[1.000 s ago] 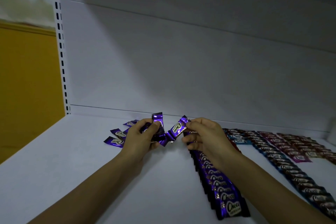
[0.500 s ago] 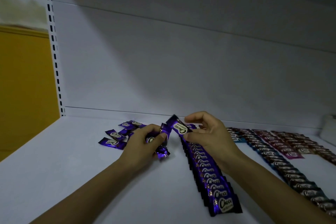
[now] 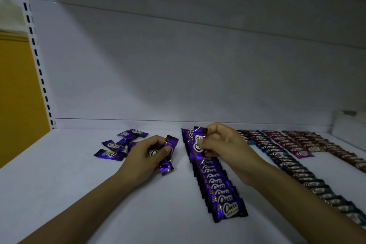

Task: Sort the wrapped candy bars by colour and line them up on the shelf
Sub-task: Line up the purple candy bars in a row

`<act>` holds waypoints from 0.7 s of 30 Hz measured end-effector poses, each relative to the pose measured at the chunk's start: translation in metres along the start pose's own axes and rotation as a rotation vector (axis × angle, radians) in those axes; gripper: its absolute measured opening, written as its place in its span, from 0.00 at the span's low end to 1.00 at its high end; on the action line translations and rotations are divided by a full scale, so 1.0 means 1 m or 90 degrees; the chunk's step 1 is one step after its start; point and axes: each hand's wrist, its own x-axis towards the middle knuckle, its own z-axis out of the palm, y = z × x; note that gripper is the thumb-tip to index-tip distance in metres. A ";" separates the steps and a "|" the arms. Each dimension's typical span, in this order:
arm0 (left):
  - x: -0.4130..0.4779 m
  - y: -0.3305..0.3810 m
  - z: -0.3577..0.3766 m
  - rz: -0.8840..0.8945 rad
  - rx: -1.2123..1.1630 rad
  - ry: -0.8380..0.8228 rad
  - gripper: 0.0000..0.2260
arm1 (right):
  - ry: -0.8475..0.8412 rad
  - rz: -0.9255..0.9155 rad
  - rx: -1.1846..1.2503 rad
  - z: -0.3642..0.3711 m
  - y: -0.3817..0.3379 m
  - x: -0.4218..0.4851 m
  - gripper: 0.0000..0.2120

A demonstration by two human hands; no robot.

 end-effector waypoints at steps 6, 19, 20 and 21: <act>0.002 -0.002 0.000 0.021 0.023 0.002 0.04 | -0.022 -0.019 -0.008 -0.012 -0.005 -0.008 0.06; -0.007 0.011 0.007 0.118 0.106 -0.076 0.08 | -0.113 -0.076 -0.292 -0.051 0.011 -0.088 0.07; -0.007 0.011 0.008 0.116 0.110 -0.081 0.07 | -0.120 -0.083 -0.337 -0.053 0.015 -0.093 0.06; -0.007 0.010 0.008 0.116 0.115 -0.082 0.07 | -0.122 -0.089 -0.362 -0.054 0.020 -0.096 0.06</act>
